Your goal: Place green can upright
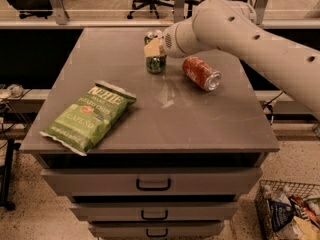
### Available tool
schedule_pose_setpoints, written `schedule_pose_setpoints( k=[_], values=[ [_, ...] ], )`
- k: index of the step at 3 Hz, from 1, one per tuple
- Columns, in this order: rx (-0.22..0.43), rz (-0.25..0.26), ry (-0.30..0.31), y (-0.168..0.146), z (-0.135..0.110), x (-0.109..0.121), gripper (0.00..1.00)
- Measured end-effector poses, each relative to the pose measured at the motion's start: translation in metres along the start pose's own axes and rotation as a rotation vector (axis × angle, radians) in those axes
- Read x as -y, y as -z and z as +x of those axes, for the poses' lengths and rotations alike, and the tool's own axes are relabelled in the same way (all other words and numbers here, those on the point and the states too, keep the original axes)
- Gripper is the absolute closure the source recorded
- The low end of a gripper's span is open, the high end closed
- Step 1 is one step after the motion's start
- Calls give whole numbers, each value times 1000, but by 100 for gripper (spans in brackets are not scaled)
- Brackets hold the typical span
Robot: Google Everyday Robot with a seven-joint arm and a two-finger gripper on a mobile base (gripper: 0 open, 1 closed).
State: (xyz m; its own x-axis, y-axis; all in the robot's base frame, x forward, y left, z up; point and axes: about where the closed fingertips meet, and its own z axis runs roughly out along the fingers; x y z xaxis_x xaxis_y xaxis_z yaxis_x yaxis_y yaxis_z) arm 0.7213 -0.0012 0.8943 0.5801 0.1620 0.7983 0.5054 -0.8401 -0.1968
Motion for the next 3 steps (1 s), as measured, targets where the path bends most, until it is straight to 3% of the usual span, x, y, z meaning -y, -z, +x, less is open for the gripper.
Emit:
schedule_pose_setpoints(
  k=[1,2,3],
  values=[
    [0,0,0,0,0,0,38],
    [33,32,17,2,-5,5,15],
    [59,58,30,11,-4,6,0]
  ],
)
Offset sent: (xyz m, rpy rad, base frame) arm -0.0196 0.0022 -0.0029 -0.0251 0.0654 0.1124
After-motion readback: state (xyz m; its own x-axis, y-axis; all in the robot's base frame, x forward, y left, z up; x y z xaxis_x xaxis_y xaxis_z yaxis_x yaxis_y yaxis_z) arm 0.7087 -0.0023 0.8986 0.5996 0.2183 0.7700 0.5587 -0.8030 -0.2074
